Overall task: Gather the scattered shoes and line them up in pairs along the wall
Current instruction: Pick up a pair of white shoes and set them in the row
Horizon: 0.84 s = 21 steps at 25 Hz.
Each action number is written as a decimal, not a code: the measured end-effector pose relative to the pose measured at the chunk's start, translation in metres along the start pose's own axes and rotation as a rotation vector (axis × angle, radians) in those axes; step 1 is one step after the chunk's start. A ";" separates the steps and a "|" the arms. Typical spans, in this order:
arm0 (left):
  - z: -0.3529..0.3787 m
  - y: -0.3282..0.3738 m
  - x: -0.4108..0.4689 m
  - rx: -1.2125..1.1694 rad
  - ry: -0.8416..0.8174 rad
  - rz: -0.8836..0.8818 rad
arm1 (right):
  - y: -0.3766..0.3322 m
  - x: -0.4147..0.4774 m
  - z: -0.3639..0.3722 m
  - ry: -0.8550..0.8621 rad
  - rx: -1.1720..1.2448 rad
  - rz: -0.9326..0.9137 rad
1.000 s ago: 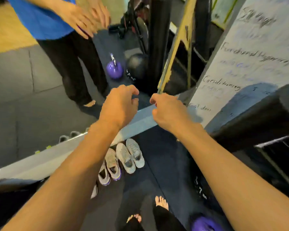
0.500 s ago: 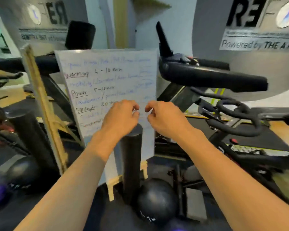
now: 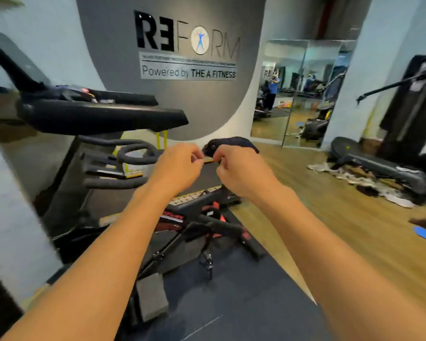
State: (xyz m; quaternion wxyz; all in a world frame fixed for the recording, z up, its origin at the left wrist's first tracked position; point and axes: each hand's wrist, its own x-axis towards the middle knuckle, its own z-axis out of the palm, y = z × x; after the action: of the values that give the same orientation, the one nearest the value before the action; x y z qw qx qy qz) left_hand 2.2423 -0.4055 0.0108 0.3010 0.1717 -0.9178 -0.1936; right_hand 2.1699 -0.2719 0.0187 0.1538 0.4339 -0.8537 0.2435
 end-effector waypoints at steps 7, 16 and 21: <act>0.150 0.148 0.076 -0.118 -0.219 0.193 | 0.208 -0.021 -0.061 0.064 -0.086 0.298; 0.336 0.275 0.229 -0.273 -0.339 0.440 | 0.425 0.015 -0.115 0.122 -0.226 0.610; 0.442 0.350 0.304 -0.354 -0.442 0.545 | 0.554 0.030 -0.137 0.180 -0.281 0.785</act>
State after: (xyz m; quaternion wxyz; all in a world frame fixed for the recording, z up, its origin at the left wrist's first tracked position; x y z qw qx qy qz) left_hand 1.6680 -0.1217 -0.0096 0.1614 -0.1786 -0.9250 -0.2941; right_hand 1.7080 0.0627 -0.0092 0.1812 0.0276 -0.9622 0.2017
